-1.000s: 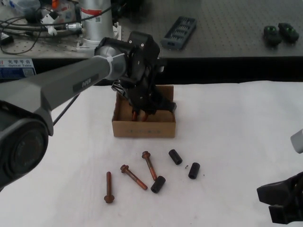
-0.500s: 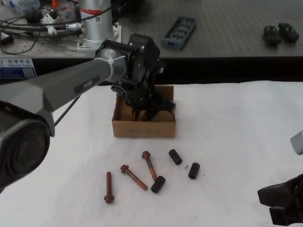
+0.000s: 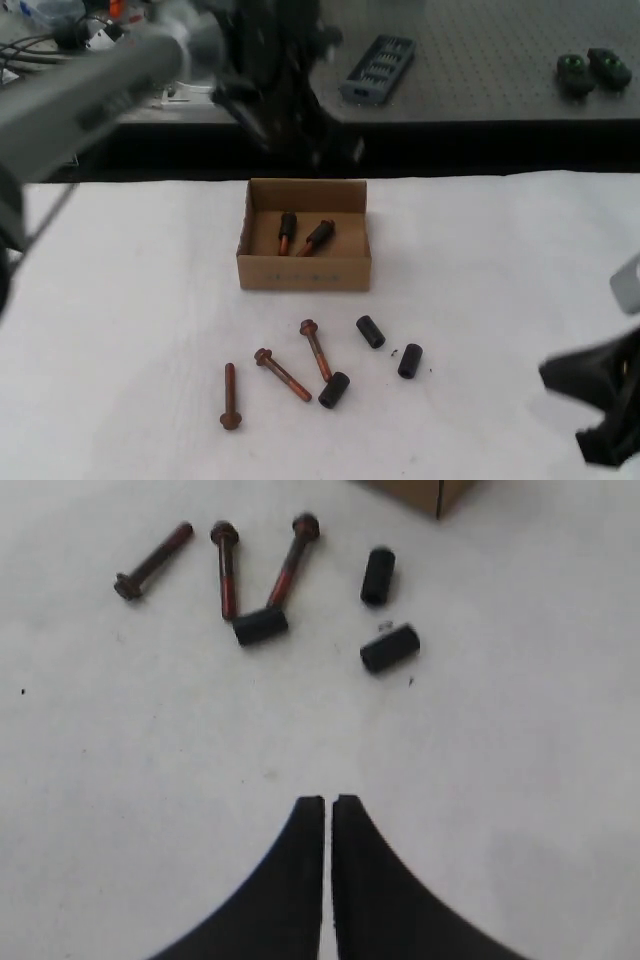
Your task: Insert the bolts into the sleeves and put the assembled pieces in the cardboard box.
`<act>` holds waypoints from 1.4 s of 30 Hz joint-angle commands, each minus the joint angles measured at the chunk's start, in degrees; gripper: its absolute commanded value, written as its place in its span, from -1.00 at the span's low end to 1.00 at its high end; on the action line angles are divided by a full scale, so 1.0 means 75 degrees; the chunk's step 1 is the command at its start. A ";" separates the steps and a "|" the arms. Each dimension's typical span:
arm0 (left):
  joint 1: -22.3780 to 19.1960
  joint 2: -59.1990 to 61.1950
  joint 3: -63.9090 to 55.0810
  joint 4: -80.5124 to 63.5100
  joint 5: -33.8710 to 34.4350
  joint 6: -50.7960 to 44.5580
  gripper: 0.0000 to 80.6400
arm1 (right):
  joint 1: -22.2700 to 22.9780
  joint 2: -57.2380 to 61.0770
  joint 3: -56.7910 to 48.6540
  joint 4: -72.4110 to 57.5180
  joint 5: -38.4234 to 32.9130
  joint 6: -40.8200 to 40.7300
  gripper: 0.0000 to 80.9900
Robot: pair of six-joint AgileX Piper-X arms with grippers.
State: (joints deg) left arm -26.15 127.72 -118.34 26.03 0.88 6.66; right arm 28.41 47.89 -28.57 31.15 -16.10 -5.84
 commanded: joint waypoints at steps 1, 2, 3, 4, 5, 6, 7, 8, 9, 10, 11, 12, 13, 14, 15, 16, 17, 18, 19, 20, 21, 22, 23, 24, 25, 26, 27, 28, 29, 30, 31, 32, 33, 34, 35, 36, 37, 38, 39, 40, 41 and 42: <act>0.0180 -0.0915 -0.0145 0.0965 -0.0117 0.0435 -0.53 | -0.0057 0.0179 -0.0759 -0.0322 -0.0232 -0.0748 -0.91; 0.0232 -0.1053 -0.0145 0.1235 -0.0117 0.0329 -0.53 | -0.0057 0.0307 -0.0894 -0.0322 -0.0353 -0.0748 -0.91; 0.0280 -0.1182 -0.0145 0.1468 -0.0117 0.0193 -0.53 | -0.0057 0.0457 -0.1027 -0.0322 -0.0528 -0.0722 -0.91; 0.0338 -0.1303 -0.0145 0.1800 -0.0117 -0.0034 -0.53 | -0.0057 0.0592 -0.1128 -0.0322 -0.0686 -0.0711 -0.91; 0.0403 -0.1422 -0.0145 0.2125 -0.0117 -0.0263 -0.53 | -0.0057 0.0773 -0.1258 -0.0322 -0.0847 -0.0715 -0.91; 0.0465 -0.1504 -0.0145 0.2387 -0.0117 -0.0429 -0.53 | -0.0057 0.0966 -0.1391 -0.0303 -0.0948 -0.0697 -0.91; 0.0514 -0.1606 -0.0145 0.2668 -0.0117 -0.0500 -0.53 | -0.0057 0.1126 -0.1502 -0.0280 -0.0973 -0.0639 -0.91; 0.0561 -0.1698 -0.0145 0.2890 -0.0117 -0.0500 -0.53 | -0.0057 0.1331 -0.1647 -0.0253 -0.1007 -0.0526 -0.91; 0.0582 -0.1768 -0.0145 0.3065 -0.0117 -0.0500 -0.53 | -0.0057 0.1525 -0.1784 -0.0249 -0.1041 -0.0481 -0.91; 0.0604 -0.1861 -0.0145 0.3196 -0.0117 -0.0500 -0.53 | -0.0057 0.1708 -0.1921 -0.0252 -0.1062 -0.0481 -0.91; 0.0603 -0.1953 -0.0145 0.3294 -0.0117 -0.0500 -0.53 | -0.0043 0.1893 -0.2063 -0.0252 -0.1074 -0.0483 -0.92; 0.0603 -0.2049 -0.0145 0.3361 -0.0077 -0.0500 -0.53 | -0.0030 0.2075 -0.2210 -0.0252 -0.1071 -0.0483 -0.94; 0.0603 -0.2141 -0.0105 0.3375 -0.0071 -0.0500 -0.53 | -0.0040 0.2256 -0.2356 -0.0252 -0.1071 -0.0483 -0.97; 0.0603 -0.2259 -0.0032 0.3373 -0.0071 -0.0500 -0.53 | -0.0040 0.2400 -0.2475 -0.0252 -0.1071 -0.0400 -0.97; 0.0603 -0.2383 0.0054 0.3358 -0.0055 -0.0538 -0.53 | -0.0040 0.2583 -0.2632 -0.0252 -0.1071 -0.0230 -0.89; 0.0603 -0.2511 0.0165 0.3345 -0.0055 -0.0573 -0.53 | -0.0040 0.2772 -0.2785 -0.0252 -0.1071 -0.0036 -0.79; 0.0603 -0.2646 0.0324 0.3326 -0.0055 -0.0600 -0.53 | -0.0040 0.2926 -0.2901 -0.0252 -0.1071 0.0124 -0.70; 0.0616 -0.2805 0.0541 0.3277 -0.0055 -0.0608 -0.53 | -0.0040 0.3116 -0.3045 -0.0252 -0.1071 0.0248 -0.57; 0.0626 -0.2944 0.0750 0.3204 -0.0055 -0.0606 -0.53 | -0.0040 0.3296 -0.3181 -0.0252 -0.1071 0.0334 -0.45; 0.0621 -0.3124 0.1056 0.3118 -0.0055 -0.0606 -0.53 | -0.0022 0.3429 -0.3288 -0.0233 -0.1071 0.0361 -0.37; 0.0621 -0.3330 0.1400 0.3010 -0.0055 -0.0606 -0.53 | -0.0003 0.3602 -0.3422 -0.0194 -0.1071 0.0380 -0.32; 0.0621 -0.3555 0.1714 0.2887 -0.0055 -0.0606 -0.53 | 0.0027 0.3764 -0.3560 -0.0119 -0.1071 0.0378 -0.32; 0.0621 -0.3744 0.2147 0.2693 -0.0055 -0.0606 -0.53 | 0.0067 0.3918 -0.3695 -0.0031 -0.1071 0.0378 -0.33; 0.0621 -0.3999 0.2608 0.2465 -0.0055 -0.0606 -0.53 | 0.0130 0.4063 -0.3815 0.0018 -0.1071 0.0378 -0.35; 0.0621 -0.4267 0.3095 0.2201 -0.0055 -0.0620 -0.53 | 0.0200 0.4207 -0.3929 0.0044 -0.1071 0.0378 -0.38; 0.0621 -0.4545 0.3590 0.1993 -0.0055 -0.0664 -0.53 | 0.0287 0.4350 -0.4027 0.0043 -0.1071 0.0378 -0.41; 0.0621 -0.4840 0.4081 0.1731 -0.0055 -0.0702 -0.53 | 0.0358 0.4467 -0.4104 0.0043 -0.1057 0.0378 -0.45; 0.0621 -0.5130 0.4568 0.1473 -0.0055 -0.0726 -0.53 | 0.0451 0.4617 -0.4199 0.0043 -0.1023 0.0378 -0.47; 0.0621 -0.5369 0.4948 0.1231 -0.0055 -0.0723 -0.53 | 0.0555 0.4775 -0.4295 0.0043 -0.0935 0.0378 -0.47; 0.0621 -0.5672 0.5410 0.1020 -0.0055 -0.0723 -0.53 | 0.0642 0.4909 -0.4372 0.0043 -0.0790 0.0378 -0.47; 0.0621 -0.5948 0.5850 0.0838 -0.0055 -0.0723 -0.53 | 0.0752 0.5090 -0.4467 0.0043 -0.0595 0.0399 -0.46; 0.0621 -0.6191 0.6181 0.0742 -0.0055 -0.0723 -0.53 | 0.0849 0.5278 -0.4572 0.0043 -0.0488 0.0471 -0.44; 0.0621 -0.6481 0.6578 0.0650 -0.0055 -0.0723 -0.53 | 0.0930 0.5458 -0.4681 0.0043 -0.0467 0.0494 -0.42; 0.0637 -0.6766 0.6947 0.0578 -0.0055 -0.0723 -0.53 | 0.1010 0.5675 -0.4796 0.0043 -0.0441 0.0493 -0.39; 0.0641 -0.7049 0.7304 0.0525 -0.0055 -0.0723 -0.53 | 0.1091 0.5897 -0.4938 0.0092 -0.0430 0.0493 -0.37; 0.0639 -0.7326 0.7644 0.0503 -0.0117 -0.0758 -0.53 | 0.1176 0.6129 -0.5092 0.0169 -0.0369 0.0493 -0.36; 0.0639 -0.7602 0.7969 0.0455 -0.0117 -0.0797 -0.53 | 0.1244 0.6318 -0.5227 0.0256 -0.0278 0.0520 -0.36; 0.0639 -0.7860 0.8277 0.0413 -0.0117 -0.0846 -0.53 | 0.1327 0.6549 -0.5401 0.0361 -0.0149 0.0624 -0.36; 0.0639 -0.8070 0.8522 0.0365 -0.0117 -0.0889 -0.53 | 0.1405 0.6782 -0.5578 0.0472 -0.0089 0.0711 -0.36; 0.0639 -0.8337 0.8821 0.0281 -0.0117 -0.0948 -0.53 | 0.1465 0.6965 -0.5725 0.0597 -0.0075 0.0778 -0.36; 0.0639 -0.8588 0.9108 0.0197 -0.0117 -0.1026 -0.53 | 0.1535 0.7184 -0.5916 0.0724 -0.0014 0.0778 -0.36; 0.0639 -0.8795 0.9334 0.0107 -0.0117 -0.1069 -0.53 | 0.1597 0.7394 -0.6100 0.0859 0.0101 0.0832 -0.36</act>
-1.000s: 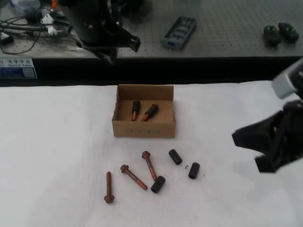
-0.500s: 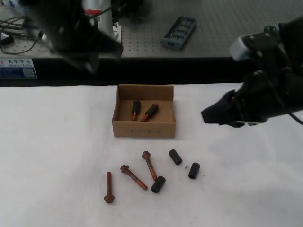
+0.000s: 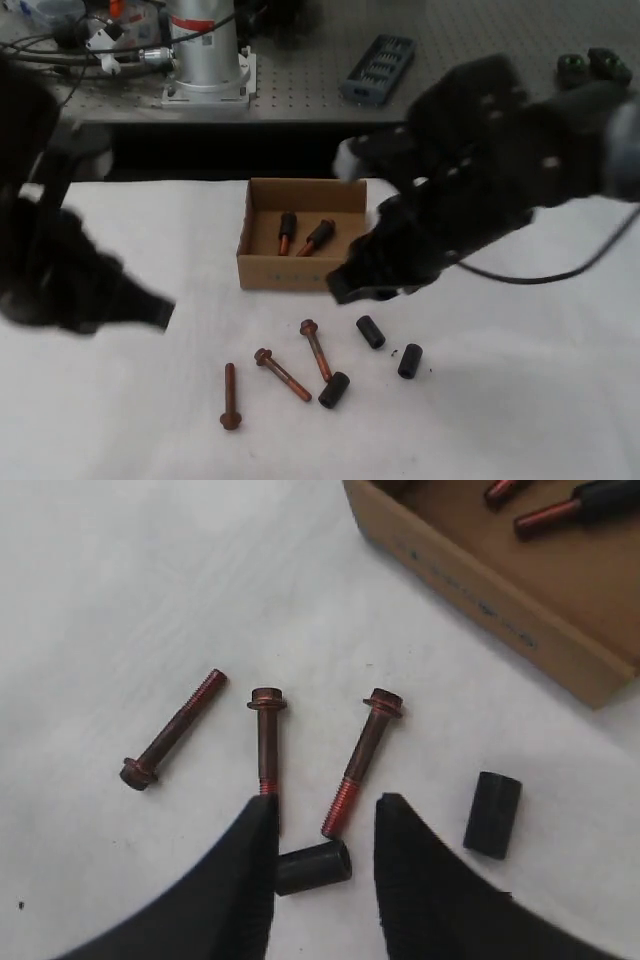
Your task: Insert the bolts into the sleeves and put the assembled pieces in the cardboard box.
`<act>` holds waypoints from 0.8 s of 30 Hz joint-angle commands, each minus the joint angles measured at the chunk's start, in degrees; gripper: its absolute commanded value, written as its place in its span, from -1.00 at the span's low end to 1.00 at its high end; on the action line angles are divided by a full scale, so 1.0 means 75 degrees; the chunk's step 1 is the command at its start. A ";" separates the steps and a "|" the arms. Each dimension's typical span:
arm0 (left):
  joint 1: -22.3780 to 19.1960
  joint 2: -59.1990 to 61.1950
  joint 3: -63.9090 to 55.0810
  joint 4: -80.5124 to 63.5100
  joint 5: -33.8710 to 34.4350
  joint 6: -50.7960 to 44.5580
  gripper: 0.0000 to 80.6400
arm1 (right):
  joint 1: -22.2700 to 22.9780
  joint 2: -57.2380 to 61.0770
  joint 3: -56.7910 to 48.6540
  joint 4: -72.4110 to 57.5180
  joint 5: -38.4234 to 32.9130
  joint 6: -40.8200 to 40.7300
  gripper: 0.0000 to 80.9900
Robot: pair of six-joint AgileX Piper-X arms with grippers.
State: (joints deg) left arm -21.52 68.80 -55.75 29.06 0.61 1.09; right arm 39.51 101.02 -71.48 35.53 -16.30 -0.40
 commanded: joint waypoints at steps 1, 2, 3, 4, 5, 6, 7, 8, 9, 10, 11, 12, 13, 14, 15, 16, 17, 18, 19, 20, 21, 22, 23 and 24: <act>0.0022 -0.1193 0.1254 -0.0355 -0.0082 -0.0341 -0.53 | 0.0187 0.0499 -0.0568 0.0389 0.0259 0.0105 -0.36; 0.0022 -0.1435 0.1511 -0.0420 -0.0082 -0.0365 -0.53 | 0.0253 0.0681 -0.0754 0.0529 0.0472 0.0105 -0.36; 0.0022 -0.1687 0.1711 -0.0465 -0.0138 -0.0382 -0.53 | 0.0309 0.0849 -0.0936 0.0674 0.0705 0.0105 -0.36; 0.0022 -0.1937 0.1942 -0.0471 -0.0205 -0.0381 -0.53 | 0.0361 0.1005 -0.1113 0.0821 0.0826 0.0105 -0.36; 0.0022 -0.2179 0.2158 -0.0467 -0.0229 -0.0381 -0.53 | 0.0394 0.1131 -0.1250 0.0930 0.0996 0.0105 -0.36; 0.0022 -0.2417 0.2360 -0.0467 -0.0227 -0.0381 -0.53 | 0.0436 0.1287 -0.1417 0.1051 0.1167 0.0105 -0.36; 0.0022 -0.2601 0.2548 -0.0467 -0.0227 -0.0381 -0.53 | 0.0460 0.1431 -0.1575 0.1136 0.1340 0.0105 -0.36; 0.0022 -0.2823 0.2728 -0.0467 -0.0227 -0.0381 -0.53 | 0.0491 0.1555 -0.1692 0.1207 0.1426 0.0105 -0.36; 0.0022 -0.3037 0.2892 -0.0467 -0.0227 -0.0381 -0.53 | 0.0505 0.1701 -0.1841 0.1272 0.1507 0.0105 -0.36; 0.0022 -0.3190 0.3014 -0.0467 -0.0227 -0.0381 -0.53 | 0.0530 0.1853 -0.1984 0.1340 0.1553 0.0105 -0.36; 0.0022 -0.3371 0.3149 -0.0467 -0.0227 -0.0399 -0.53 | 0.0534 0.2003 -0.2126 0.1396 0.1589 0.0105 -0.36; 0.0022 -0.3537 0.3277 -0.0467 -0.0227 -0.0464 -0.53 | 0.0531 0.2153 -0.2266 0.1448 0.1589 0.0105 -0.36; 0.0022 -0.3666 0.3372 -0.0467 -0.0227 -0.0499 -0.53 | 0.0531 0.2304 -0.2399 0.1477 0.1588 0.0105 -0.36; 0.0022 -0.3817 0.3477 -0.0467 -0.0227 -0.0500 -0.53 | 0.0531 0.2427 -0.2507 0.1521 0.1607 0.0105 -0.36; 0.0022 -0.3960 0.3573 -0.0467 -0.0227 -0.0541 -0.53 | 0.0531 0.2578 -0.2645 0.1589 0.1722 0.0105 -0.36; 0.0022 -0.4088 0.3660 -0.0467 -0.0227 -0.0559 -0.53 | 0.0531 0.2722 -0.2791 0.1668 0.1802 0.0105 -0.36; 0.0022 -0.4203 0.3739 -0.0445 -0.0227 -0.0557 -0.53 | 0.0531 0.2831 -0.2903 0.1744 0.1816 0.0105 -0.36; 0.0022 -0.4281 0.3796 -0.0446 -0.0227 -0.0600 -0.53 | 0.0531 0.2961 -0.3050 0.1846 0.1815 0.0105 -0.36; 0.0022 -0.4372 0.3856 -0.0446 -0.0227 -0.0612 -0.53 | 0.0531 0.3091 -0.3181 0.1946 0.1855 0.0105 -0.36; 0.0022 -0.4458 0.3908 -0.0446 -0.0227 -0.0611 -0.53 | 0.0531 0.3207 -0.3272 0.2040 0.1905 0.0105 -0.36; 0.0022 -0.4522 0.3951 -0.0446 -0.0227 -0.0611 -0.53 | 0.0531 0.3291 -0.3373 0.2127 0.1925 0.0105 -0.36; 0.0022 -0.4567 0.3992 -0.0446 -0.0227 -0.0611 -0.53 | 0.0531 0.3383 -0.3448 0.2209 0.1921 0.0105 -0.36; 0.0022 -0.4598 0.4030 -0.0446 -0.0227 -0.0611 -0.53 | 0.0531 0.3459 -0.3486 0.2282 0.1921 0.0105 -0.36; 0.0022 -0.4597 0.4049 -0.0446 -0.0227 -0.0611 -0.53 | 0.0531 0.3493 -0.3488 0.2326 0.1921 0.0121 -0.36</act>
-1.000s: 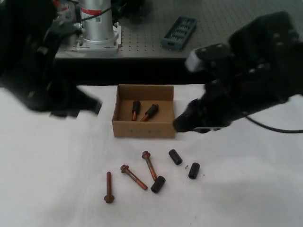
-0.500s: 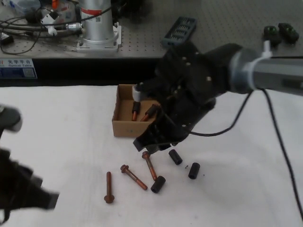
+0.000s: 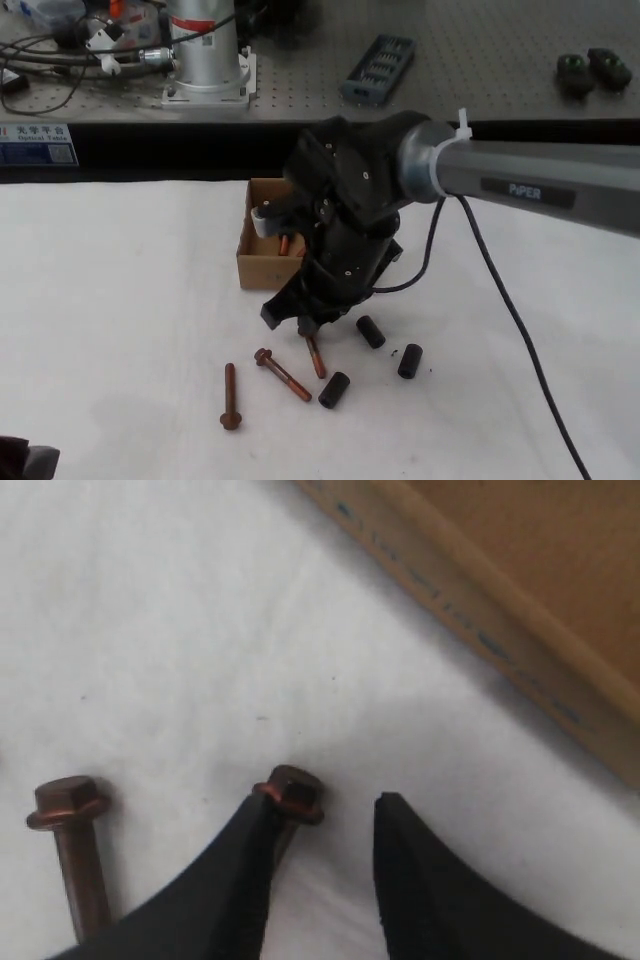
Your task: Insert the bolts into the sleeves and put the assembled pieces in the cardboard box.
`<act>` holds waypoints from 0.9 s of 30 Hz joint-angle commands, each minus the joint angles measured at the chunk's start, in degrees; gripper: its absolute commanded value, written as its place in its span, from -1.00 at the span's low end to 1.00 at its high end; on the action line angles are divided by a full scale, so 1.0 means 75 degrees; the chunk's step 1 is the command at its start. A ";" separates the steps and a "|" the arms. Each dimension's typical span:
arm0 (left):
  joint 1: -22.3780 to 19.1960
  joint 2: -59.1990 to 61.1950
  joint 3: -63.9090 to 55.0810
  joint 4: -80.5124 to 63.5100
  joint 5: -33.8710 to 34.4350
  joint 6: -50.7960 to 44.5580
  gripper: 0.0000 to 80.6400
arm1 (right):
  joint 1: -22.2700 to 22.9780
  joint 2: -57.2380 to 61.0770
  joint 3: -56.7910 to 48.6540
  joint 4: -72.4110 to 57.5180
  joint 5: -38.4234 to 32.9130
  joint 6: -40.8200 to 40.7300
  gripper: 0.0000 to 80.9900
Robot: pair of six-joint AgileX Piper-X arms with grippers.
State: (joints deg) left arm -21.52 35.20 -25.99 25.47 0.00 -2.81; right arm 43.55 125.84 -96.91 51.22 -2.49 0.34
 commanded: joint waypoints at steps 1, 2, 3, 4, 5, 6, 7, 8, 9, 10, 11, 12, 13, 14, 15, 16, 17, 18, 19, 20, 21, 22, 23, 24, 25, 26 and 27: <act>0.0022 -0.0115 0.0102 0.0037 -0.0145 -0.0091 -0.53 | 0.0032 0.0227 -0.0097 0.0301 0.0080 0.0041 -0.36; 0.0022 -0.0115 0.0114 0.0052 -0.0145 -0.0091 -0.53 | 0.0063 0.0248 -0.0097 0.0359 0.0080 0.0040 -0.36; 0.0022 -0.0115 0.0110 0.0056 -0.0145 -0.0091 -0.53 | 0.0089 0.0277 -0.0097 0.0380 0.0080 0.0040 -0.37; 0.0022 -0.0115 0.0110 0.0056 -0.0145 -0.0091 -0.53 | 0.0130 0.0295 -0.0097 0.0403 0.0065 0.0079 -0.38; 0.0022 -0.0115 0.0110 0.0056 -0.0145 -0.0091 -0.53 | 0.0180 0.0295 -0.0097 0.0439 0.0066 0.0139 -0.40; 0.0022 -0.0115 0.0110 0.0056 -0.0145 -0.0091 -0.53 | 0.0229 0.0295 -0.0097 0.0473 0.0065 0.0210 -0.41; 0.0022 -0.0115 0.0110 0.0056 -0.0145 -0.0091 -0.53 | 0.0289 0.0295 -0.0097 0.0494 0.0065 0.0276 -0.43; 0.0022 -0.0115 0.0110 0.0056 -0.0145 -0.0091 -0.53 | 0.0355 0.0295 -0.0097 0.0506 0.0065 0.0339 -0.44; 0.0022 -0.0115 0.0110 0.0056 -0.0145 -0.0091 -0.53 | 0.0419 0.0295 -0.0097 0.0525 0.0065 0.0355 -0.45; 0.0022 -0.0115 0.0110 0.0056 -0.0145 -0.0091 -0.53 | 0.0484 0.0295 -0.0097 0.0570 0.0065 0.0354 -0.45; 0.0022 -0.0115 0.0110 0.0056 -0.0145 -0.0091 -0.53 | 0.0550 0.0295 -0.0097 0.0632 0.0065 0.0438 -0.45; 0.0022 -0.0115 0.0110 0.0056 -0.0145 -0.0091 -0.53 | 0.0605 0.0295 -0.0097 0.0686 0.0067 0.0541 -0.45; 0.0022 -0.0115 0.0110 0.0056 -0.0145 -0.0091 -0.53 | 0.0667 0.0295 -0.0097 0.0744 0.0070 0.0584 -0.45; 0.0022 -0.0115 0.0110 0.0056 -0.0145 -0.0091 -0.53 | 0.0715 0.0295 -0.0097 0.0753 0.0070 0.0621 -0.45; 0.0022 -0.0115 0.0110 0.0056 -0.0145 -0.0091 -0.53 | 0.0757 0.0295 -0.0097 0.0751 0.0070 0.0639 -0.45; 0.0022 -0.0115 0.0110 0.0056 -0.0145 -0.0091 -0.53 | 0.0791 0.0295 -0.0097 0.0714 0.0087 0.0638 -0.45; 0.0022 -0.0115 0.0110 0.0056 -0.0145 -0.0091 -0.53 | 0.0797 0.0295 -0.0097 0.0690 0.0085 0.0638 -0.45; 0.0022 -0.0115 0.0110 0.0056 -0.0145 -0.0091 -0.53 | 0.0794 0.0295 -0.0097 0.0690 0.0085 0.0652 -0.45; 0.0022 -0.0115 0.0110 0.0056 -0.0145 -0.0091 -0.53 | 0.0794 0.0295 -0.0097 0.0690 0.0085 0.0685 -0.45; 0.0022 -0.0115 0.0110 0.0051 -0.0124 -0.0091 -0.53 | 0.0794 0.0295 -0.0097 0.0718 0.0085 0.0685 -0.45; 0.0022 -0.0115 0.0110 0.0051 -0.0083 -0.0091 -0.53 | 0.0794 0.0295 -0.0097 0.0752 0.0085 0.0685 -0.45; 0.0022 -0.0115 0.0110 0.0051 -0.0056 -0.0091 -0.53 | 0.0794 0.0295 -0.0097 0.0813 0.0085 0.0685 -0.47; 0.0022 -0.0115 0.0110 0.0051 -0.0043 -0.0091 -0.53 | 0.0770 0.0295 -0.0097 0.0874 0.0085 0.0660 -0.53; 0.0022 -0.0115 0.0110 0.0017 0.0169 -0.0091 -0.53 | 0.0757 0.0295 -0.0097 0.0932 0.0085 0.0661 -0.60; 0.0022 -0.0115 0.0110 0.0002 0.0366 -0.0066 -0.53 | 0.0745 0.0295 -0.0097 0.1009 0.0085 0.0661 -0.72; 0.0022 -0.0115 0.0110 -0.0011 0.0557 -0.0003 -0.53 | 0.0747 0.0281 -0.0097 0.1066 0.0085 0.0661 -0.84; 0.0022 -0.0115 0.0110 -0.0029 0.0783 0.0080 -0.53 | 0.0747 0.0254 -0.0097 0.1095 0.0085 0.0661 -0.97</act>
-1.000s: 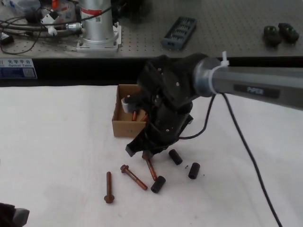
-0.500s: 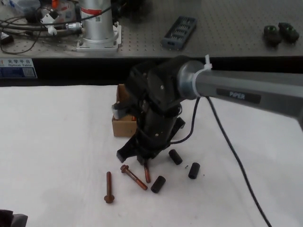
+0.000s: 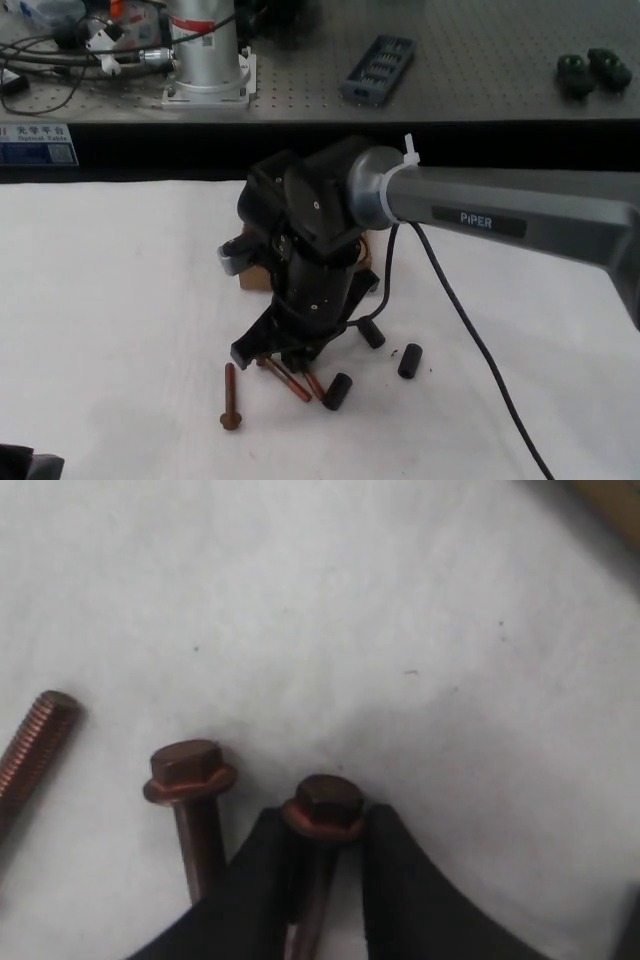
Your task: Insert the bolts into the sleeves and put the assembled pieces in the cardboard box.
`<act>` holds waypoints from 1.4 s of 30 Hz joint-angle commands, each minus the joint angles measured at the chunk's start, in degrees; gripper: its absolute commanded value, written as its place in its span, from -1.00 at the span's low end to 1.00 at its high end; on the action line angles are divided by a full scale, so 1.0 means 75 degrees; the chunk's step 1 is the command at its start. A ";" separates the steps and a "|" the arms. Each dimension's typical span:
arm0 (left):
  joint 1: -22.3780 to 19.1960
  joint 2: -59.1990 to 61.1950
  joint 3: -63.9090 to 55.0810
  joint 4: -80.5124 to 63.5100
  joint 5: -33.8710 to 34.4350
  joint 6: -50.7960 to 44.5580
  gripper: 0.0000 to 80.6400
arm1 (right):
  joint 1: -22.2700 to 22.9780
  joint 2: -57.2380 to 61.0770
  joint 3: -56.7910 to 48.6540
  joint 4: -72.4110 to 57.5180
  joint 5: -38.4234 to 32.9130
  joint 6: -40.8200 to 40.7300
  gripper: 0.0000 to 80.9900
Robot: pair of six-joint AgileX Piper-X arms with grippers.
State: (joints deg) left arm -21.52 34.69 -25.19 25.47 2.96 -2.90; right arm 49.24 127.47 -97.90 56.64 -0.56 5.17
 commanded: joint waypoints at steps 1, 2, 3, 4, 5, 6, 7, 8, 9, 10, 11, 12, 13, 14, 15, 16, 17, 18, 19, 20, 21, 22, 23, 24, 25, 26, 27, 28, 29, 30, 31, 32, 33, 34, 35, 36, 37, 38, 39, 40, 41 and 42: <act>0.0022 -0.0049 0.0003 -0.0045 0.0558 0.0146 -0.53 | -0.0012 0.0009 0.0035 0.0381 -0.0172 0.0018 -0.95; 0.0022 -0.0049 0.0003 -0.0053 0.0650 0.0231 -0.53 | -0.0012 -0.0043 0.0035 0.0379 -0.0172 0.0018 -0.91; 0.0022 -0.0049 0.0003 -0.0047 0.0674 0.0291 -0.53 | -0.0012 -0.0111 0.0035 0.0358 -0.0172 0.0018 -0.91; 0.0022 -0.0049 0.0003 -0.0047 0.0673 0.0303 -0.53 | -0.0012 -0.0178 0.0035 0.0342 -0.0172 0.0018 -0.91; 0.0022 -0.0049 0.0003 -0.0047 0.0673 0.0307 -0.53 | -0.0012 -0.0276 0.0035 0.0342 -0.0172 0.0018 -0.91; 0.0022 -0.0036 0.0003 -0.0047 0.0673 0.0387 -0.53 | -0.0012 -0.0392 0.0035 0.0326 -0.0172 0.0018 -0.91; 0.0022 -0.0034 0.0003 -0.0047 0.0673 0.0485 -0.53 | -0.0012 -0.0525 0.0035 0.0320 -0.0172 0.0018 -0.91; 0.0022 -0.0017 0.0003 -0.0080 0.0673 0.0563 -0.53 | -0.0012 -0.0664 0.0035 0.0307 -0.0172 0.0018 -0.91; 0.0022 -0.0007 -0.0010 -0.0128 0.0712 0.0701 -0.53 | -0.0012 -0.0783 0.0035 0.0286 -0.0172 0.0018 -0.91; 0.0022 0.0021 -0.0011 -0.0171 0.0715 0.0869 -0.53 | -0.0012 -0.0940 0.0035 0.0259 -0.0172 0.0018 -0.91; 0.0022 0.0058 -0.0047 -0.0183 0.0713 0.1026 -0.53 | -0.0012 -0.1100 0.0060 0.0232 -0.0158 -0.0002 -0.91; 0.0022 0.0122 -0.0108 -0.0181 0.0713 0.1148 -0.53 | -0.0012 -0.1262 0.0065 0.0204 -0.0124 -0.0002 -0.91; 0.0022 0.0212 -0.0175 -0.0164 0.0713 0.1226 -0.53 | -0.0012 -0.1389 0.0078 0.0181 0.0002 -0.0002 -0.91; 0.0022 0.0295 -0.0279 -0.0161 0.0713 0.1280 -0.53 | -0.0012 -0.1549 0.0106 0.0147 0.0126 -0.0045 -0.91; 0.0022 0.0437 -0.0400 -0.0161 0.0728 0.1280 -0.53 | -0.0012 -0.1725 0.0170 0.0091 0.0180 -0.0134 -0.91; 0.0022 0.0547 -0.0541 -0.0161 0.0732 0.1280 -0.53 | -0.0032 -0.1910 0.0278 -0.0009 0.0200 -0.0187 -0.91; 0.0022 0.0699 -0.0694 -0.0161 0.0775 0.1280 -0.53 | -0.0046 -0.2061 0.0396 -0.0108 0.0210 -0.0187 -0.91; 0.0022 0.0872 -0.0860 -0.0161 0.0913 0.1305 -0.53 | -0.0083 -0.2269 0.0564 -0.0171 0.0206 -0.0187 -0.91; 0.0022 0.1023 -0.0997 -0.0161 0.1011 0.1314 -0.53 | -0.0123 -0.2480 0.0773 -0.0233 0.0238 -0.0187 -0.91; 0.0022 0.1219 -0.1169 -0.0161 0.1117 0.1313 -0.53 | -0.0174 -0.2698 0.1008 -0.0299 0.0283 -0.0187 -0.91; 0.0022 0.1428 -0.1333 -0.0161 0.1174 0.1313 -0.53 | -0.0238 -0.2937 0.1275 -0.0369 0.0298 -0.0187 -0.91; 0.0022 0.1652 -0.1458 -0.0161 0.1230 0.1337 -0.53 | -0.0287 -0.3136 0.1517 -0.0453 0.0298 -0.0187 -0.91; 0.0022 0.1879 -0.1608 -0.0161 0.1281 0.1395 -0.53 | -0.0378 -0.3459 0.1906 -0.0579 0.0298 -0.0187 -0.91; 0.0005 0.2107 -0.1748 -0.0161 0.1356 0.1415 -0.53 | -0.0440 -0.3691 0.2171 -0.0676 0.0298 -0.0187 -0.91; -0.0012 0.2338 -0.1881 -0.0161 0.1470 0.1414 -0.53 | -0.0517 -0.3993 0.2515 -0.0757 0.0298 -0.0187 -0.91; -0.0052 0.2518 -0.2002 -0.0161 0.1595 0.1414 -0.53 | -0.0603 -0.4313 0.2869 -0.0865 0.0298 -0.0187 -0.91; -0.0120 0.2744 -0.2118 -0.0151 0.1677 0.1414 -0.53 | -0.0665 -0.4589 0.3159 -0.1000 0.0298 -0.0187 -0.91; -0.0217 0.2971 -0.2225 -0.0151 0.1737 0.1414 -0.53 | -0.0739 -0.4941 0.3528 -0.1127 0.0298 -0.0187 -0.91; -0.0317 0.3149 -0.2305 -0.0151 0.1742 0.1414 -0.53 | -0.0813 -0.5290 0.3886 -0.1271 0.0298 -0.0187 -0.91; -0.0466 0.3366 -0.2410 -0.0151 0.1741 0.1414 -0.53 | -0.0869 -0.5670 0.4171 -0.1379 0.0298 -0.0187 -0.91; -0.0636 0.3588 -0.2509 -0.0151 0.1741 0.1414 -0.53 | -0.0926 -0.6062 0.4516 -0.1505 0.0298 -0.0187 -0.91; -0.0787 0.3771 -0.2585 -0.0151 0.1741 0.1414 -0.53 | -0.0994 -0.6455 0.4843 -0.1609 0.0298 -0.0187 -0.91; -0.0978 0.4000 -0.2690 -0.0151 0.1741 0.1432 -0.53 | -0.1039 -0.6766 0.5150 -0.1678 0.0298 -0.0187 -0.91; -0.1177 0.4238 -0.2803 -0.0151 0.1741 0.1506 -0.53 | -0.1078 -0.7159 0.5435 -0.1752 0.0298 -0.0173 -0.91; -0.1374 0.4488 -0.2923 -0.0151 0.1718 0.1636 -0.53 | -0.1108 -0.7537 0.5699 -0.1814 0.0316 -0.0173 -0.91; -0.1523 0.4741 -0.3063 -0.0151 0.1692 0.1756 -0.53 | -0.1140 -0.7919 0.5939 -0.1847 0.0320 -0.0173 -0.91; -0.1727 0.5007 -0.3218 -0.0151 0.1692 0.1835 -0.53 | -0.1148 -0.8204 0.6110 -0.1838 0.0335 -0.0173 -0.91; -0.1876 0.5278 -0.3389 -0.0151 0.1668 0.1873 -0.53 | -0.1146 -0.8555 0.6297 -0.1825 0.0377 -0.0173 -0.91; -0.1979 0.5499 -0.3534 -0.0151 0.1614 0.1888 -0.53 | -0.1146 -0.8895 0.6479 -0.1825 0.0439 -0.0173 -0.91; -0.2091 0.5785 -0.3729 -0.0151 0.1530 0.1888 -0.53 | -0.1146 -0.9165 0.6610 -0.1825 0.0493 -0.0173 -0.91; -0.2183 0.6067 -0.3942 -0.0151 0.1456 0.1888 -0.53 | -0.1146 -0.9561 0.6760 -0.1825 0.0511 -0.0155 -0.91; -0.2239 0.6296 -0.4123 -0.0151 0.1418 0.1888 -0.53 | -0.1146 -0.9883 0.6892 -0.1825 0.0513 -0.0097 -0.91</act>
State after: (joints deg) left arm -34.44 72.92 -49.30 23.85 15.57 9.84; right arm 41.07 55.79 -46.84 44.14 3.12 4.28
